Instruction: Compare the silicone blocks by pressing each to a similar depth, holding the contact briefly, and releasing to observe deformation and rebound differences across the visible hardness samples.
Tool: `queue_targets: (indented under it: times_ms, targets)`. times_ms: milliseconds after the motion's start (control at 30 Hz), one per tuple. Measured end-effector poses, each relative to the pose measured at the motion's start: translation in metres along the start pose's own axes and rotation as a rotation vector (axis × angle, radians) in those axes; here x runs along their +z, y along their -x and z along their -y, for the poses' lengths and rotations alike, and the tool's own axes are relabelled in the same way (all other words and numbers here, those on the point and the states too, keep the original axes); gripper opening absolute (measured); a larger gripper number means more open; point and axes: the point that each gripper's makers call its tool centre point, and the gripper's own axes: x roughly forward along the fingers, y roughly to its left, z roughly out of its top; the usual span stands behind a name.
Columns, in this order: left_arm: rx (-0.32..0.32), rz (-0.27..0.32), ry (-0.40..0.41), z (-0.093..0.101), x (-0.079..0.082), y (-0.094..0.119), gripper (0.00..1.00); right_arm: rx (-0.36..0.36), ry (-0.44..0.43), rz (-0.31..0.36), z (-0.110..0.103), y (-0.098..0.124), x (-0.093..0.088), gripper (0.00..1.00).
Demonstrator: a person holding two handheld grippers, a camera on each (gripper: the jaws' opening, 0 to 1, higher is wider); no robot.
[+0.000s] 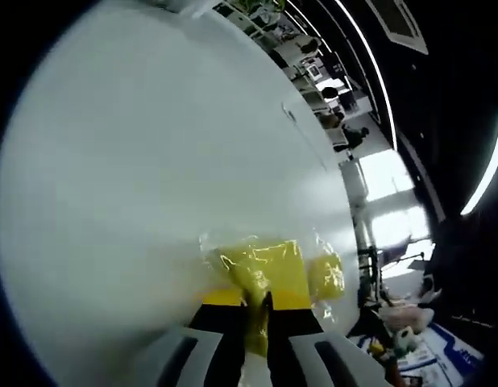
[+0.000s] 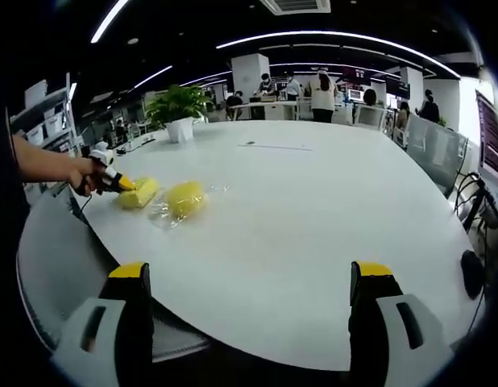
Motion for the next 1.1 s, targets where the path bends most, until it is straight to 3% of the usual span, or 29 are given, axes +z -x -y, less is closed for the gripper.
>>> queue_targets:
  times_ms: [167,333,467,667,700,767,800,833,867,900,967,1033,1100]
  targets:
    - [-0.030,0.000,0.001,0.003,-0.002,0.001,0.01,0.001,0.002,0.005,-0.002,0.000,0.003,0.97]
    - [-0.067,0.037,-0.036,0.010,0.001,0.003,0.00,0.002,0.006,0.003,-0.004,0.000,0.004,0.97]
    - [-0.117,0.099,-0.110,0.018,0.011,0.007,0.00,0.002,0.006,0.003,-0.004,0.000,0.003,0.97]
    - [-0.142,0.133,-0.175,0.029,0.020,0.016,0.00,0.002,0.009,0.004,-0.004,0.000,0.004,0.97]
    - [-0.143,0.146,-0.231,0.032,0.022,0.018,0.00,0.001,0.009,0.006,-0.003,0.000,0.004,0.97]
    - [-0.149,0.161,-0.288,0.039,0.023,0.021,0.00,-0.002,0.003,0.019,-0.003,0.001,0.006,0.97]
    - [-0.163,0.211,-0.342,0.046,0.032,0.026,0.00,0.000,-0.013,0.020,-0.003,0.001,0.006,0.97]
    - [-0.178,0.248,-0.343,0.053,0.038,0.029,0.00,0.003,-0.022,0.012,-0.003,-0.001,0.005,0.97]
    - [-0.185,0.263,-0.328,0.059,0.041,0.035,0.00,0.001,-0.022,0.008,-0.002,-0.002,0.007,0.97]
    - [-0.187,0.281,-0.372,0.063,0.044,0.038,0.00,0.001,-0.018,0.015,-0.003,-0.002,0.011,0.97]
    - [-0.172,0.296,-0.434,0.071,0.046,0.044,0.00,0.009,-0.014,0.081,-0.005,-0.002,0.029,0.97]
    - [-0.236,0.340,-0.452,0.090,0.054,0.053,0.00,0.015,-0.040,0.092,-0.006,-0.002,0.031,0.97]
    - [-0.271,0.356,-0.487,0.101,0.057,0.060,0.00,0.015,-0.045,0.062,-0.006,-0.004,0.029,0.97]
